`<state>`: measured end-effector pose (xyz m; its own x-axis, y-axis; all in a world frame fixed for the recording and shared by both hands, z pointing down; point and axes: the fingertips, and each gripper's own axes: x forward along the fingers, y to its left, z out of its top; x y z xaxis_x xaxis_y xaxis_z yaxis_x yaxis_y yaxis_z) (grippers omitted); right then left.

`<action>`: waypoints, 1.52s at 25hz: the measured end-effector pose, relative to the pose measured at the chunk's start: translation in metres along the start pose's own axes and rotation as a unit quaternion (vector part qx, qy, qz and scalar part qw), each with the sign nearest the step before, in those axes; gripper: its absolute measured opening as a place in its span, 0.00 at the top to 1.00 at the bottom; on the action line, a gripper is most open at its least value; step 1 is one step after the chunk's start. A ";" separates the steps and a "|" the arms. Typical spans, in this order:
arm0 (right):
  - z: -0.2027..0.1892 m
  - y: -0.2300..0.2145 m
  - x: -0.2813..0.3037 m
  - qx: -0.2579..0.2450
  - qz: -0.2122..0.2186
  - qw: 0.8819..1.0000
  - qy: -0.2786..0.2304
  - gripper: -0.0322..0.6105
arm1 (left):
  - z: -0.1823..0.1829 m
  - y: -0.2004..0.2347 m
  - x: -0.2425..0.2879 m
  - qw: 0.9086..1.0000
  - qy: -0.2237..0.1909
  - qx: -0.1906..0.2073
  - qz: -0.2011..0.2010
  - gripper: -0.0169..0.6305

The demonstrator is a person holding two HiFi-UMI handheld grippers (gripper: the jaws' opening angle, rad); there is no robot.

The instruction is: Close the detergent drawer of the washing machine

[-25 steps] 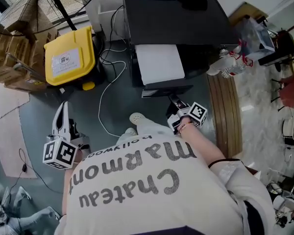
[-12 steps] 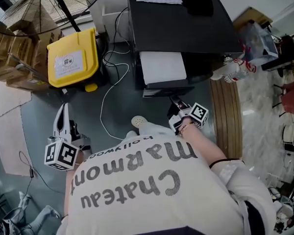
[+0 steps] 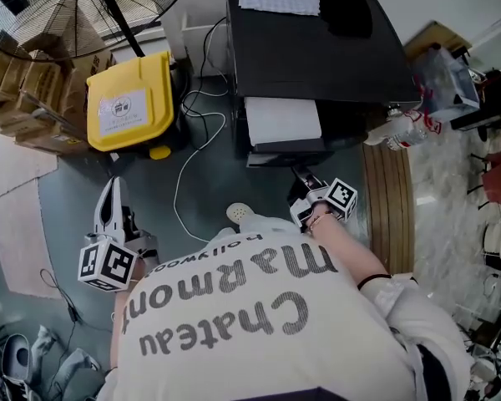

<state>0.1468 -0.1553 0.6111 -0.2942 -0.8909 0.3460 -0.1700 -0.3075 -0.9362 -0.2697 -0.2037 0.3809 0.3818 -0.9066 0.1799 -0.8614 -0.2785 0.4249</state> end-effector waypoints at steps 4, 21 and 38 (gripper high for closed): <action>0.004 0.004 0.007 0.000 0.015 1.000 0.002 0.83 | 0.003 0.002 0.001 1.000 -0.003 0.000 0.006 0.96; 0.015 0.010 0.030 -0.009 0.007 1.000 0.012 0.83 | 0.009 0.010 0.004 1.000 -0.013 0.002 0.027 0.96; 0.026 0.017 0.050 -0.012 0.018 1.000 0.012 0.83 | 0.009 0.020 0.005 0.999 -0.021 -0.004 0.046 0.96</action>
<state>0.1536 -0.2136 0.6108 -0.3232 -0.8929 0.3136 -0.1816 -0.2667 -0.9465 -0.2877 -0.2170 0.3819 0.2875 -0.9404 0.1816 -0.8893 -0.1918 0.4151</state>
